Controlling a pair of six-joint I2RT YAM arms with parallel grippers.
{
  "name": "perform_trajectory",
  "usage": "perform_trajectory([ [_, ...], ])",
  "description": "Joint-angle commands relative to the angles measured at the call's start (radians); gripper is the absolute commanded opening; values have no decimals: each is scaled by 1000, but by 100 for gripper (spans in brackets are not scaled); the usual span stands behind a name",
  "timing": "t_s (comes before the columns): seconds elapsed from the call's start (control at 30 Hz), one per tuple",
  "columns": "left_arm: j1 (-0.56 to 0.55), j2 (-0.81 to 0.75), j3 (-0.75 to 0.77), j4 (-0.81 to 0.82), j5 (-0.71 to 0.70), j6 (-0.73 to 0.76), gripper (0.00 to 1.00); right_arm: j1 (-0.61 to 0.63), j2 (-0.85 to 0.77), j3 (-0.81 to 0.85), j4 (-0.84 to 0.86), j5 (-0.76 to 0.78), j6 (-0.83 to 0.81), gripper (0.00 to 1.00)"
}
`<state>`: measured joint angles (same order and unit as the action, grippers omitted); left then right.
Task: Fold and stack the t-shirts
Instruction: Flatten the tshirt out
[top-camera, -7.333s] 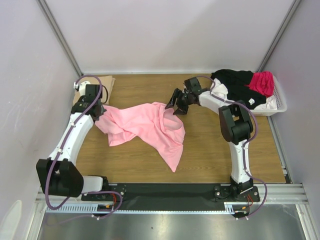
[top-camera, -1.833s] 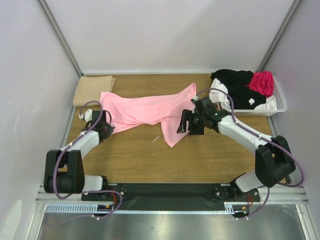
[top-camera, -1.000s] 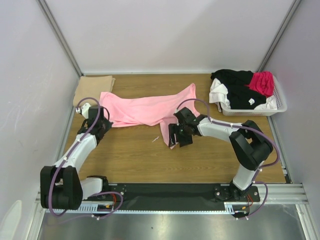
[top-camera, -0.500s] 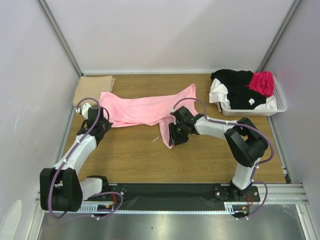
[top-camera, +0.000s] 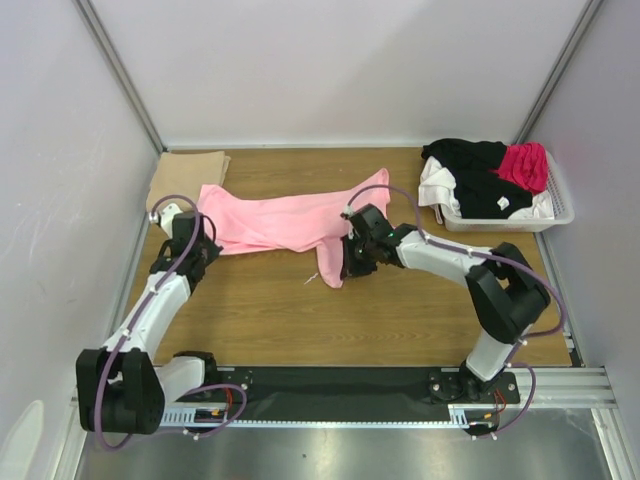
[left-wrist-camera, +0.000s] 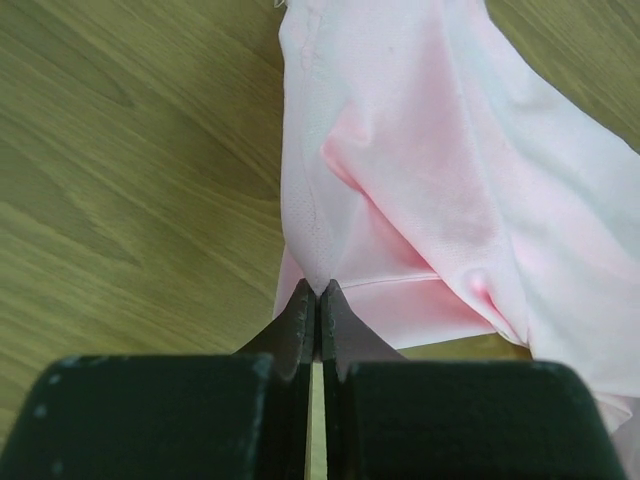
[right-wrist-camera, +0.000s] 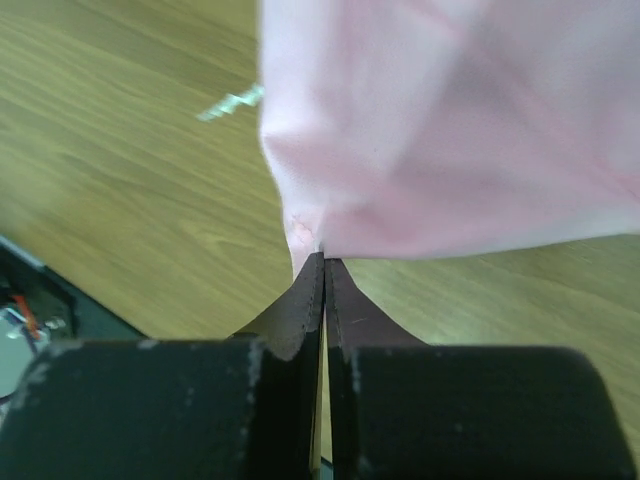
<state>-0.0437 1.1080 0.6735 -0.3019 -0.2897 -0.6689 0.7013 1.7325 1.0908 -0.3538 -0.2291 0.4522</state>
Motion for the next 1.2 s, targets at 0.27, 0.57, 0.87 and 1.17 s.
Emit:
perform_trajectory([
  [0.27,-4,-218,268,-163,-16,270,0,-60,-336,227,-48,227,-75,0],
  [0.57,-5,-332,538,-304,-31,387,1,-89,-527,529,-206,508,-225,0],
  [0.87,-5,-346,858,-390,-20,466,0,-66,-554,886,-378,530,-348,0],
  [1.17,-5,-369,1021,-451,-17,463,0,-22,-547,1144,-488,527,-420,0],
])
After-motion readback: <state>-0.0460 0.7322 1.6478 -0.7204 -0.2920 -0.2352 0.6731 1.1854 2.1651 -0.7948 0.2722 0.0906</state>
